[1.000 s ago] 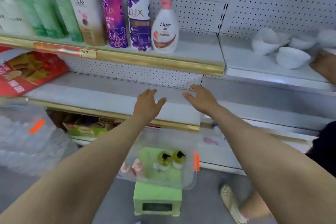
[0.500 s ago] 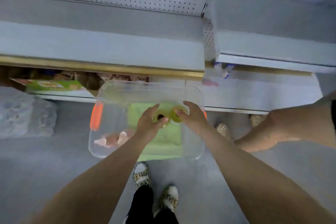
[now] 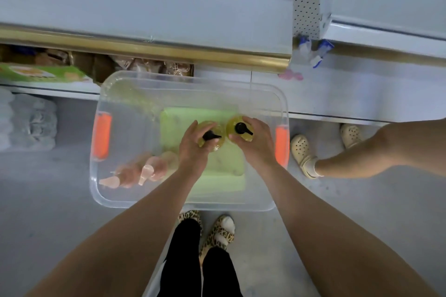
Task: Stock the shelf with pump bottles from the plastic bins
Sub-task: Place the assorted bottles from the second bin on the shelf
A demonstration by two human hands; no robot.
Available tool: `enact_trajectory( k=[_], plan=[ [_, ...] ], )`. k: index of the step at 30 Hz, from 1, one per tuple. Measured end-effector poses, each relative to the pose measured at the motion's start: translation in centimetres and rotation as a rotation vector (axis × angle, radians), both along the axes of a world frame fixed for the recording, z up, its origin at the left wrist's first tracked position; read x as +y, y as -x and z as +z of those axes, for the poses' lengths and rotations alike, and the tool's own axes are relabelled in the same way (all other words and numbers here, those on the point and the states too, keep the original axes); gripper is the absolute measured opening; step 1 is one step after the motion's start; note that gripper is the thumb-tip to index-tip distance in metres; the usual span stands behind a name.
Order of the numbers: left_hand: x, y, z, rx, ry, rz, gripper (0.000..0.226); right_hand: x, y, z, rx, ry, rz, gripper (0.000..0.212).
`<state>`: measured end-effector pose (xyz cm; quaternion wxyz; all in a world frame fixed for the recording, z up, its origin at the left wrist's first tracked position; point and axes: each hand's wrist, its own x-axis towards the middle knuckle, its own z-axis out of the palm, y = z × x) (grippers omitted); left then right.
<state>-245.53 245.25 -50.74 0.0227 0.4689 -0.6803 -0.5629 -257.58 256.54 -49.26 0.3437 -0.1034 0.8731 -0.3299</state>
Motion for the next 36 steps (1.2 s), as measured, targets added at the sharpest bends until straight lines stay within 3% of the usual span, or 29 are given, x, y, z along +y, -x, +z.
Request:
enact_trajectory(
  k=[5, 11, 17, 23, 27, 36],
  plan=[
    [-0.1, -0.4, -0.3, -0.012, -0.023, 0.063, 0.041, -0.3, -0.3, -0.7, 0.027, 0.065, 0.026, 0.067],
    [-0.4, -1.2, -1.5, -0.006, -0.017, -0.078, 0.05, -0.7, -0.1, -1.8, -0.062, 0.187, -0.111, 0.053],
    [-0.5, -1.2, -2.0, 0.035, 0.001, -0.076, 0.038, -0.5, -0.4, -2.5, -0.03, 0.229, -0.176, 0.032],
    [-1.0, -0.7, -1.1, 0.089, 0.032, -0.102, 0.021, -0.6, -0.4, -2.1, -0.064, 0.271, -0.255, 0.029],
    [-1.4, -0.5, 1.3, 0.074, 0.016, -0.028, 0.009, -0.3, -0.9, 0.0, -0.058, 0.278, -0.231, 0.025],
    [-2.9, -1.2, 10.3, 0.074, -0.029, -0.013, 0.01, 0.5, -1.2, 8.4, -0.044, 0.26, -0.172, 0.014]
  ],
)
